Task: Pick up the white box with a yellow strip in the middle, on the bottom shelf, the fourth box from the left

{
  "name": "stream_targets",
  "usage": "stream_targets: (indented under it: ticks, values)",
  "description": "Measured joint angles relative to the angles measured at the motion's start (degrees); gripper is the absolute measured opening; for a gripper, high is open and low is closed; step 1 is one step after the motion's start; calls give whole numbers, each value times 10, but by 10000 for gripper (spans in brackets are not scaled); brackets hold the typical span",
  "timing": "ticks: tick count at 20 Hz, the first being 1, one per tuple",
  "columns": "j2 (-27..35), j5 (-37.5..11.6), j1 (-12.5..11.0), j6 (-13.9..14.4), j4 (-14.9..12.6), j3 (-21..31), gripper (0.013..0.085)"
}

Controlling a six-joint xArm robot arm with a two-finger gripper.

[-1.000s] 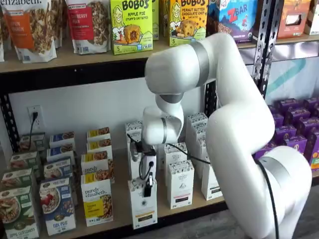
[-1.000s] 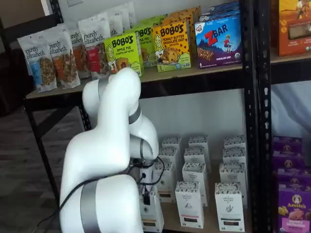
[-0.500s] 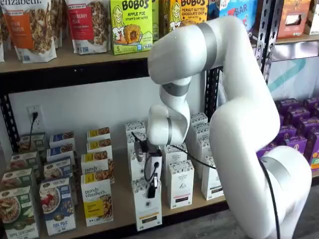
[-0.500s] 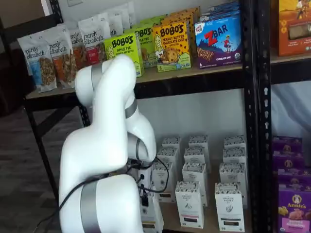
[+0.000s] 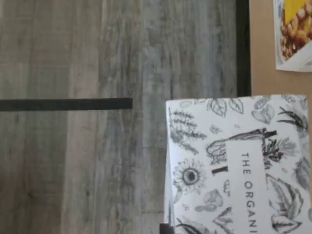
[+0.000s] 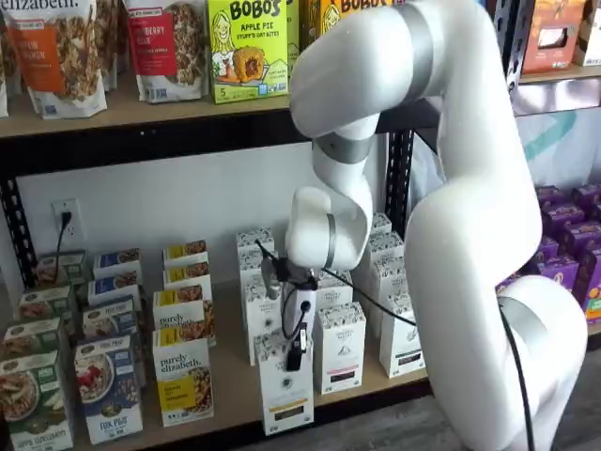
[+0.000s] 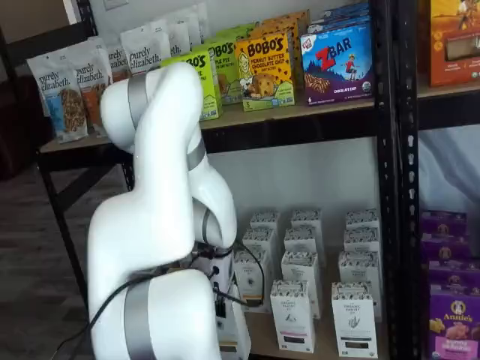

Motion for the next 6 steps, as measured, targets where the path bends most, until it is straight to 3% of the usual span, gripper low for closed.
stream_targets:
  ticks: [6]
  values:
    - [-61, -13, 6, -15, 20, 69, 490]
